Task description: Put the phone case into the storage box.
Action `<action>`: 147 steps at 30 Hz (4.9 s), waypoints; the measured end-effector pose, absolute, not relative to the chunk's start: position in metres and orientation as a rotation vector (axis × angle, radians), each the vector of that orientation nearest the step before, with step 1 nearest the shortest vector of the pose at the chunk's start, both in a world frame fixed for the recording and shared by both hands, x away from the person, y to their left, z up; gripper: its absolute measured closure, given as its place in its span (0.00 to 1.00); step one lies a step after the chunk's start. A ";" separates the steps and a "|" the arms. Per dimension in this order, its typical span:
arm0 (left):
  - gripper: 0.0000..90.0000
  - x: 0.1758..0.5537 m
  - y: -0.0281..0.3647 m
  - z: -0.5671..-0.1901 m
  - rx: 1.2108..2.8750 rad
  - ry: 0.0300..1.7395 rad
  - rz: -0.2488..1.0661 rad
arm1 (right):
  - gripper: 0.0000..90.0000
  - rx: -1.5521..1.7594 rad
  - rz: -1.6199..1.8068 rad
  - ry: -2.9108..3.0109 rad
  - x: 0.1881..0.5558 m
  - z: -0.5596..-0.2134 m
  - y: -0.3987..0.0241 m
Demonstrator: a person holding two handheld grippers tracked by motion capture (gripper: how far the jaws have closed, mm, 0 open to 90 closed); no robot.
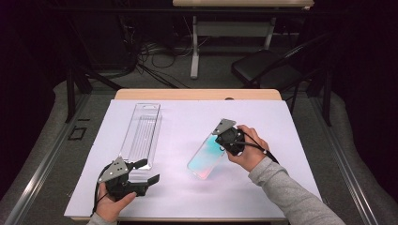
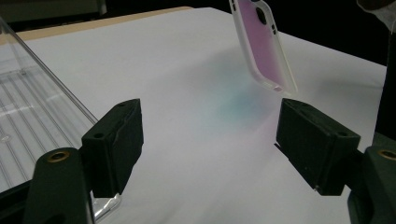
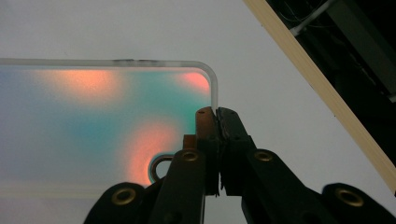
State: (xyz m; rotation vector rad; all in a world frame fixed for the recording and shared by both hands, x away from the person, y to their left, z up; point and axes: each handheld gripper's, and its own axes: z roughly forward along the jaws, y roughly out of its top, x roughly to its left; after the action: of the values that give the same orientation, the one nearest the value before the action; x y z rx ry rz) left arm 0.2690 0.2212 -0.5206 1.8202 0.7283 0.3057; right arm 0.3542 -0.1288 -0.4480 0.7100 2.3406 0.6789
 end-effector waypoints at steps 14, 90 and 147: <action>0.29 0.285 0.205 -0.512 1.869 0.788 0.202 | 0.99 0.669 0.755 2.239 0.343 -0.444 -0.138; 0.73 0.338 0.125 -0.477 1.881 0.764 -0.109 | 0.99 0.413 0.742 2.139 0.321 -0.423 -0.109; 0.90 0.341 0.121 -0.484 1.890 0.824 -0.175 | 0.98 0.371 0.736 2.134 0.318 -0.425 -0.106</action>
State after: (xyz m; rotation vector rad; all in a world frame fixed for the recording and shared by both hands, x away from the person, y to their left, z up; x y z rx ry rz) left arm 0.3413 0.1215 -0.4836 1.8895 0.8237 -0.1751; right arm 0.3183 -0.1056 -0.4255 0.3713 2.1336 0.7356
